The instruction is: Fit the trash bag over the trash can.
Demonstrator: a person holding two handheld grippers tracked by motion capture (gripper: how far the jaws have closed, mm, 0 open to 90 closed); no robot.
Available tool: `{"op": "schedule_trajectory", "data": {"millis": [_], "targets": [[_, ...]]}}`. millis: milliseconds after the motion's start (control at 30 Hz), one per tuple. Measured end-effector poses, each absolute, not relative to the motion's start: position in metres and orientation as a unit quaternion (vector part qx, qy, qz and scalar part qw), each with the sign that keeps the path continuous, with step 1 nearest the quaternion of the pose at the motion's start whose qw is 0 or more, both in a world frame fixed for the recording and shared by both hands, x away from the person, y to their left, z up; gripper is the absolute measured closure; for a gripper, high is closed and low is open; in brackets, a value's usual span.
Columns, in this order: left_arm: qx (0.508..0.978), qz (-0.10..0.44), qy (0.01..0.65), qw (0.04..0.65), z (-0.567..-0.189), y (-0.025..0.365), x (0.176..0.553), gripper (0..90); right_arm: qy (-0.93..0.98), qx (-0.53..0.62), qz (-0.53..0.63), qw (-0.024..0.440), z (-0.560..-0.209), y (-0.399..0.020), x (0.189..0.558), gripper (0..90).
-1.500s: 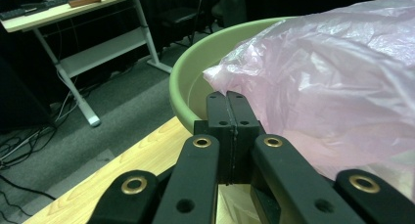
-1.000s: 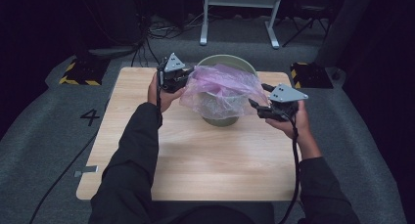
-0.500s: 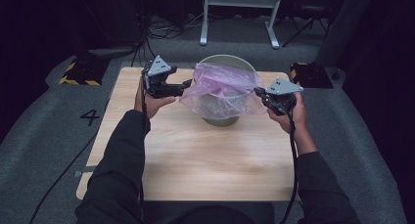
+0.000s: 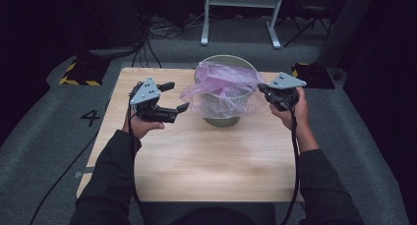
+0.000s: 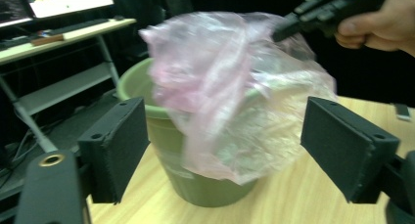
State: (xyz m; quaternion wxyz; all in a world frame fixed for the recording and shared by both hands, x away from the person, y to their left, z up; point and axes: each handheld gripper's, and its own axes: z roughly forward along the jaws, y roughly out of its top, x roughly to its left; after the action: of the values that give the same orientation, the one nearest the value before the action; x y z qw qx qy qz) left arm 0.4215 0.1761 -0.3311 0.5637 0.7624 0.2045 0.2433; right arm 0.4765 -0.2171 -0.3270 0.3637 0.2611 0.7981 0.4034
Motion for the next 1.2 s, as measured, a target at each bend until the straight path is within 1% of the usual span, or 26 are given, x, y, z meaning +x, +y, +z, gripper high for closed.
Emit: {"op": "schedule_trajectory", "data": {"millis": [33, 100, 167, 233, 267, 300, 333, 400, 467, 533, 567, 600, 633, 767, 900, 1100, 1200], "targets": [[0.768, 0.244, 0.202, 0.558, -0.332, 0.172, 0.422, 16.5, 0.799, 0.261, 0.402, 0.364, -0.327, -0.217, 0.477, 90.0], [0.771, 0.269, 0.215, 0.536, -0.332, 0.163, 0.423, 16.7, 0.8, 0.257, 0.401, 0.365, -0.325, -0.215, 0.478, 90.0], [0.769, 0.276, 0.222, 0.532, -0.33, 0.159, 0.428, 16.8, 0.799, 0.258, 0.401, 0.366, -0.325, -0.214, 0.478, 89.9], [0.763, 0.269, 0.228, 0.541, -0.328, 0.158, 0.437, 17.7, 0.801, 0.253, 0.401, 0.364, -0.324, -0.213, 0.478, 89.8], [0.764, 0.258, 0.23, 0.545, -0.328, 0.158, 0.443, 20.8, 0.802, 0.253, 0.401, 0.365, -0.324, -0.212, 0.478, 89.7], [0.765, 0.255, 0.228, 0.546, -0.327, 0.157, 0.447, 26.9, 0.802, 0.251, 0.401, 0.364, -0.324, -0.212, 0.478, 89.6], [0.765, 0.259, 0.224, 0.546, -0.327, 0.156, 0.451, 35.2, 0.803, 0.249, 0.404, 0.359, -0.323, -0.212, 0.478, 89.6], [0.766, 0.268, 0.225, 0.54, -0.328, 0.155, 0.461, 55.4, 0.804, 0.247, 0.405, 0.358, -0.322, -0.212, 0.479, 89.6], [0.766, 0.264, 0.228, 0.54, -0.328, 0.157, 0.471, 70.2, 0.804, 0.248, 0.409, 0.354, -0.321, -0.214, 0.48, 89.6], [0.761, 0.274, 0.238, 0.537, -0.328, 0.158, 0.479, 82.2, 0.802, 0.255, 0.412, 0.349, -0.32, -0.217, 0.484, 89.5], [0.758, 0.264, 0.241, 0.545, -0.328, 0.16, 0.485, 88.0, 0.801, 0.259, 0.413, 0.347, -0.32, -0.218, 0.486, 89.5], [0.755, 0.261, 0.247, 0.548, -0.328, 0.161, 0.489, 89.8, 0.8, 0.264, 0.416, 0.344, -0.32, -0.22, 0.489, 89.5], [0.755, 0.26, 0.256, 0.545, -0.328, 0.161, 0.495, 90.0, 0.796, 0.276, 0.424, 0.332, -0.321, -0.223, 0.497, 89.7], [0.756, 0.264, 0.288, 0.526, -0.333, 0.159, 0.514, 90.0, 0.79, 0.295, 0.43, 0.321, -0.324, -0.226, 0.509, 89.8], [0.748, 0.271, 0.315, 0.519, -0.338, 0.158, 0.53, 90.0, 0.78, 0.321, 0.429, 0.323, -0.326, -0.228, 0.523, 89.9], [0.755, 0.263, 0.332, 0.501, -0.352, 0.15, 0.55, 90.0, 0.771, 0.356, 0.415, 0.328, -0.33, -0.232, 0.545, 89.9], [0.75, 0.256, 0.343, 0.504, -0.359, 0.148, 0.557, 90.0, 0.767, 0.375, 0.401, 0.332, -0.336, -0.234, 0.557, 89.8]]}}
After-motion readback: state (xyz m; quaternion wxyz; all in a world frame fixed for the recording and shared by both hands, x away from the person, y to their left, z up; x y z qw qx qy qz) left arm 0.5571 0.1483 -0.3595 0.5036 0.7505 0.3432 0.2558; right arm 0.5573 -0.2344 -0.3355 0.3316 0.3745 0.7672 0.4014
